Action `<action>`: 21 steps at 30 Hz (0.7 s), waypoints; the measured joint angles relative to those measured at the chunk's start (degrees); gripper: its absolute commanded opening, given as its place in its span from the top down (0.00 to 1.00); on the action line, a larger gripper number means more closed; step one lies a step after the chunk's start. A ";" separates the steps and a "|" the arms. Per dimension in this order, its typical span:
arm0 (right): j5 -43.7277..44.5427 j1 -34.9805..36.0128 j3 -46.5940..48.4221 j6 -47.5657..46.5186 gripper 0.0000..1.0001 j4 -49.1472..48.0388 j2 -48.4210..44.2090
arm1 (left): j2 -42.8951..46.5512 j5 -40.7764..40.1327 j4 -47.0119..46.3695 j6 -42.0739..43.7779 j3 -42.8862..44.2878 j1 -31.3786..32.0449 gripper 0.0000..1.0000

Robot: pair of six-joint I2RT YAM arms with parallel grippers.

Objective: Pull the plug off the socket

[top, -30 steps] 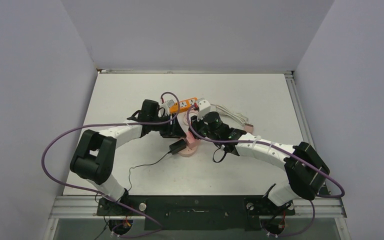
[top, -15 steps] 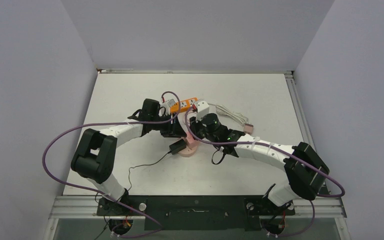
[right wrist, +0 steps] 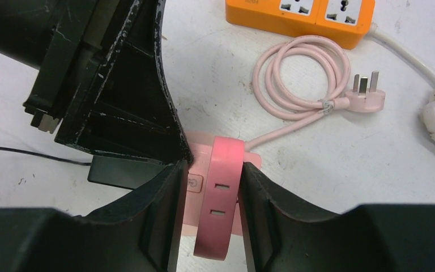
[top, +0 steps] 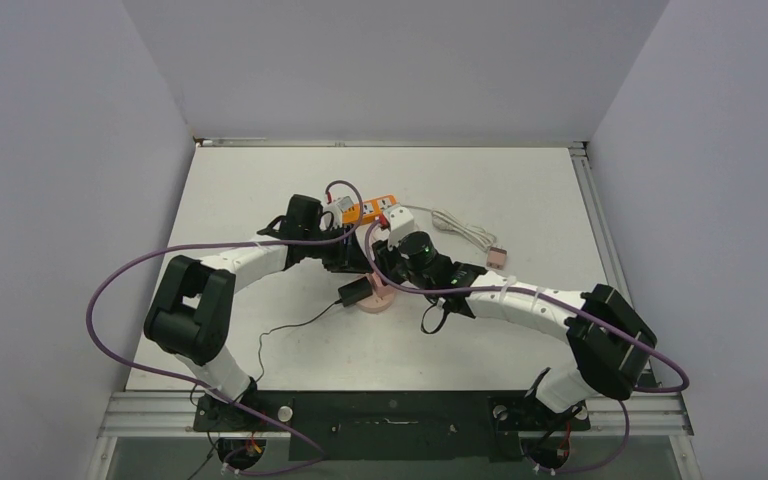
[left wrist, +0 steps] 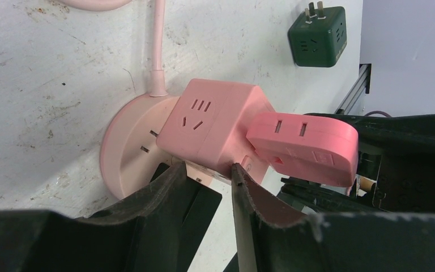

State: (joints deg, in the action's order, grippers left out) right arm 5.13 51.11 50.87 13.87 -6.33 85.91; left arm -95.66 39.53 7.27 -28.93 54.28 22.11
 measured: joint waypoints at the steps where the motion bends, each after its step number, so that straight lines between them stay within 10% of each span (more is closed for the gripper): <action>1: 0.02 0.00 -0.11 0.00 0.62 -0.02 0.00 | 0.00 -0.02 0.09 0.02 0.07 0.04 0.69; 21: 10.93 4.85 -0.07 -1.86 0.86 0.90 3.23 | -0.07 0.00 1.40 0.04 0.74 0.46 0.74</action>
State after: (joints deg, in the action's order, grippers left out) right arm 16.05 55.96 50.81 12.01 -5.43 89.14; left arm -95.72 39.53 8.67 -28.88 55.02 22.57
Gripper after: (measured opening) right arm 0.241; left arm 0.261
